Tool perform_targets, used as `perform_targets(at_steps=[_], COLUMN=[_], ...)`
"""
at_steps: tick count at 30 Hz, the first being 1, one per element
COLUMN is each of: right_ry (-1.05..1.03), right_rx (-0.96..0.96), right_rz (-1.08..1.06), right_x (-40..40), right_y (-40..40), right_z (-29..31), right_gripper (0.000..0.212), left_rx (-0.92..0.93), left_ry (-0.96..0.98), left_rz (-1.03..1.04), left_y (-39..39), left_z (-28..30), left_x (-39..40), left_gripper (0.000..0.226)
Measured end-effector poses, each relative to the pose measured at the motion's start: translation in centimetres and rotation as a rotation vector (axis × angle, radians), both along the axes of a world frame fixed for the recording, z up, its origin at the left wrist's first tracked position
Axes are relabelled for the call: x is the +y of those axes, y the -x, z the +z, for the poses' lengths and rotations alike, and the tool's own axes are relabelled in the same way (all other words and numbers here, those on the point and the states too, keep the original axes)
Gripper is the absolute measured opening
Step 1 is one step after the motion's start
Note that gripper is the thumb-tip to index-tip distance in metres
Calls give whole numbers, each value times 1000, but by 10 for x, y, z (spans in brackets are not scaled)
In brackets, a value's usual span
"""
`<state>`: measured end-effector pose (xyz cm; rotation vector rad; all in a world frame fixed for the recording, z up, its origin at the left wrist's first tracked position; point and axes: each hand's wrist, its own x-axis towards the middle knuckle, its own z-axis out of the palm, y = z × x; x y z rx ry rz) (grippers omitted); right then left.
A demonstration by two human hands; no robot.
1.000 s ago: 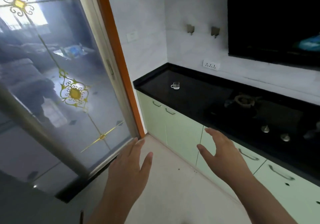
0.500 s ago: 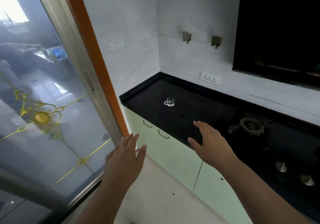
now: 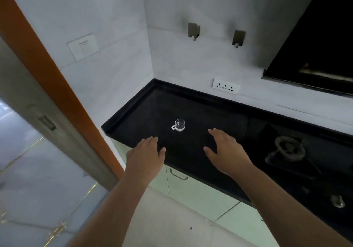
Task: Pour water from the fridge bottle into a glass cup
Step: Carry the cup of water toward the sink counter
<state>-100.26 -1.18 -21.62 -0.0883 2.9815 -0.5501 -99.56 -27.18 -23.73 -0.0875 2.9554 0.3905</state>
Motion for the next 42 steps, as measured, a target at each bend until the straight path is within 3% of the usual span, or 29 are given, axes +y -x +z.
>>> perform_targets(at_steps=[10, 14, 24, 32, 36, 42], right_ry=[45, 89, 50, 150, 149, 183], right_rx=[-203, -284, -372, -418, -365, -396], right_rz=[65, 112, 181, 124, 61, 45], right_x=[-42, -53, -70, -70, -72, -78], right_y=[150, 197, 286, 287, 280, 270], right_z=[-58, -84, -160, -196, -201, -208], right_gripper=[74, 73, 98, 88, 77, 61], left_rx=[-204, -283, -337, -319, -333, -415], left_ry=[44, -42, -346, -454, -427, -365], left_rz=[2, 5, 118, 133, 204, 112], left_y=[135, 170, 248, 267, 262, 255], left_z=[-60, -92, -149, -180, -184, -191], left_x=[2, 7, 29, 40, 40, 37], left_gripper=[59, 62, 61, 38, 44, 25])
